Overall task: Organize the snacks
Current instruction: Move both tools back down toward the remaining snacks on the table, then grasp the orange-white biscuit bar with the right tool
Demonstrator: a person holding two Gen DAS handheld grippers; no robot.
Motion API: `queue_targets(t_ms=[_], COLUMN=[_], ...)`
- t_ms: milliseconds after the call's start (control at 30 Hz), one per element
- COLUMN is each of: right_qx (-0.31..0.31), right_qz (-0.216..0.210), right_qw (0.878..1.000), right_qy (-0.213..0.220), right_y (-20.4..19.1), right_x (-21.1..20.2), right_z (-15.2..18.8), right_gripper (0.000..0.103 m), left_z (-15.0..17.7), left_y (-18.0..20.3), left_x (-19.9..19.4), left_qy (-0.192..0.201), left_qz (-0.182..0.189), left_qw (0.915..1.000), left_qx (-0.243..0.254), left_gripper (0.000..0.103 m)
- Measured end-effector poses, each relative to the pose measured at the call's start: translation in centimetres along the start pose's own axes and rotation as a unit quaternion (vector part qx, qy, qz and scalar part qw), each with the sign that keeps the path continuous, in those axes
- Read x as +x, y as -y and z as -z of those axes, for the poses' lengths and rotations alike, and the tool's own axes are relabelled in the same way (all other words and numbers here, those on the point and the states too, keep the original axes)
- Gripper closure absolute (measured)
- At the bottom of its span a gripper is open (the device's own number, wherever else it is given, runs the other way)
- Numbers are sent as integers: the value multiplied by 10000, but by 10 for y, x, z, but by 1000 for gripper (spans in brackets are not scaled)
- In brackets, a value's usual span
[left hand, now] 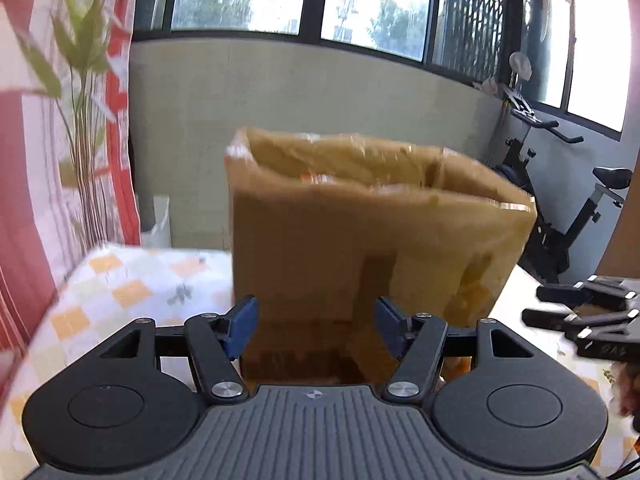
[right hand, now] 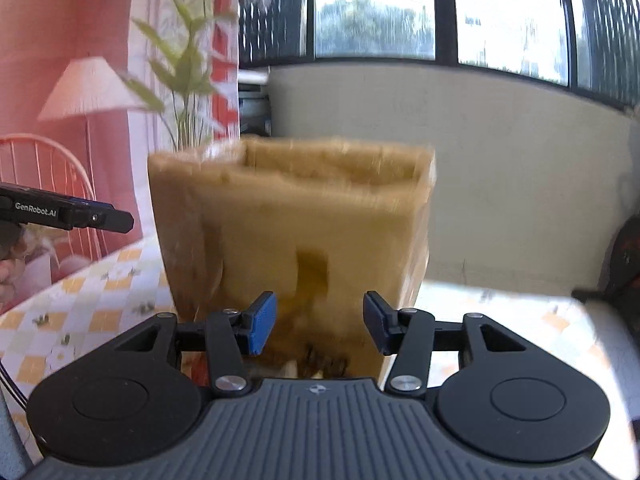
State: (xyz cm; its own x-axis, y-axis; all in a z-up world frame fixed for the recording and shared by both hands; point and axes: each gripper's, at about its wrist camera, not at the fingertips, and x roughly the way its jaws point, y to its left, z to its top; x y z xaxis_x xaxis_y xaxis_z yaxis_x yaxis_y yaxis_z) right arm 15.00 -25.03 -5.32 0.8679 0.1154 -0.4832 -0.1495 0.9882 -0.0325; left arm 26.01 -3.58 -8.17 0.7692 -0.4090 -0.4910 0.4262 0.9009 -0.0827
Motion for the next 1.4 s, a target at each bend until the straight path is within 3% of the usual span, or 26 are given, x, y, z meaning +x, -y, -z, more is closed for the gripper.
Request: queue_targets(t_ms=[367, 733, 900, 1233, 1400], right_qx=[413, 559, 686, 437, 135], right_qz=[0, -142, -322, -335, -473], right_qw=[9935, 9854, 9824, 9904, 9907], right_qy=[-1062, -1599, -1708, -1271, -1271], right_y=[-1, 2, -2, -5, -5], right_x=[81, 47, 32, 48, 37], right_z=[30, 68, 71, 47, 52], right_gripper=[52, 54, 54, 54, 53], left_z=[31, 57, 67, 74, 78], left_y=[0, 0, 10, 16, 17], left_x=[10, 21, 28, 37, 37], left_qy=[-390, -741, -857, -967, -1050], left_qz=[-87, -74, 9, 127, 159], left_qw=[9992, 9972, 9963, 9952, 9943], left_qx=[-35, -50, 39, 14, 52], left_gripper=[37, 37, 37, 37, 37])
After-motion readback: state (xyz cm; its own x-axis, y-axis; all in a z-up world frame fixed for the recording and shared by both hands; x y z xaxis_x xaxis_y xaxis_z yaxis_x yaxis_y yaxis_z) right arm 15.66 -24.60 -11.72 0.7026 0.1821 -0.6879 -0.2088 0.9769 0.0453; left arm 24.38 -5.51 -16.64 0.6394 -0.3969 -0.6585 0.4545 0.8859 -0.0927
